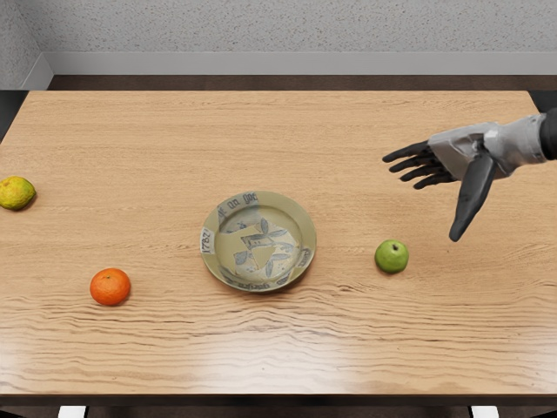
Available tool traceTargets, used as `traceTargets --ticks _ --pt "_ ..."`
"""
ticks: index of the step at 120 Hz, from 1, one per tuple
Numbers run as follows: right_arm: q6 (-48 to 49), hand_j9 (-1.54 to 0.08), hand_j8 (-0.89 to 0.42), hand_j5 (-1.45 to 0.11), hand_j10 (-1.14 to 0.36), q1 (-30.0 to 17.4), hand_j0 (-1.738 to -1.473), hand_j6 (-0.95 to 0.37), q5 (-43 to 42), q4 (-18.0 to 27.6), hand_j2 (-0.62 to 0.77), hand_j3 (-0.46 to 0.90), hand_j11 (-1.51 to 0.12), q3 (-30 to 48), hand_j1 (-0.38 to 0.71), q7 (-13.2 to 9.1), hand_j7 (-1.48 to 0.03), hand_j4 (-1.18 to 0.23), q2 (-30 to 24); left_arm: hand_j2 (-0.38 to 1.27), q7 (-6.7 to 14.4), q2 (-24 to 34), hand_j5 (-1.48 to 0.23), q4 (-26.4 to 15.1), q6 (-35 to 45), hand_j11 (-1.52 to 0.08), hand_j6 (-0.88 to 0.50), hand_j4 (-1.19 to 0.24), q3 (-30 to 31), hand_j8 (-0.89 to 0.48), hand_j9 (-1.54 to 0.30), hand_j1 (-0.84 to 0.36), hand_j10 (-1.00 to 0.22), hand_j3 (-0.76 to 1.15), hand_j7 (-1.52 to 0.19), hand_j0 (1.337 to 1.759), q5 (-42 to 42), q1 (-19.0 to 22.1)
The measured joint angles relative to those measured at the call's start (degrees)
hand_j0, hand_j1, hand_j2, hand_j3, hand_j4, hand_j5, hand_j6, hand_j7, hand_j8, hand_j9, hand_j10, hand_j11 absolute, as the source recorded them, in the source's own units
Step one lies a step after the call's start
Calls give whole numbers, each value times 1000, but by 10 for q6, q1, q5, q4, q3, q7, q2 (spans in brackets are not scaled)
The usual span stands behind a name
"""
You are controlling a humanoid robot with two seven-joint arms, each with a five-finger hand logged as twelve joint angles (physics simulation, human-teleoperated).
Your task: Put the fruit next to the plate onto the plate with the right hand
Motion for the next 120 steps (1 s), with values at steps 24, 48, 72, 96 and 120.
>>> traceTargets --ticks 24,48,72,96,120 --pt "-9 -34 -27 -34 -27 1 -1658 -29 2 -3 -1 0 -34 -1 -320 0 -34 -28 13 0 0 0 -3 0 0 -3 -2 -2 0 -2 -3 346 -2 0 -3 1658 0 0" --pt "-204 -39 -32 -39 -32 164 -1658 -33 74 2 -5 0 -39 -215 -314 0 -39 -32 89 0 0 0 -3 0 0 -3 -2 -2 0 -2 -3 346 -2 0 -3 1658 0 0" --pt "-395 -42 -34 -43 -34 399 -1658 -35 152 98 -6 0 -42 -500 -311 0 -42 -34 159 0 0 0 -3 0 0 -3 -2 -2 0 -2 -3 346 -2 0 -3 1658 0 0" --pt "-511 -64 -50 -64 -50 437 -1658 -51 162 137 -9 0 -64 -603 -291 0 -64 -50 269 0 0 0 -3 0 0 -3 -2 -2 0 -2 -3 346 -2 0 -3 1658 0 0" --pt "-562 -49 -38 -49 -38 415 -1658 -39 161 143 -7 0 -49 -612 -304 0 -49 -38 307 0 0 0 -3 0 0 -3 -2 -2 0 -2 -3 346 -2 0 -3 1658 0 0"
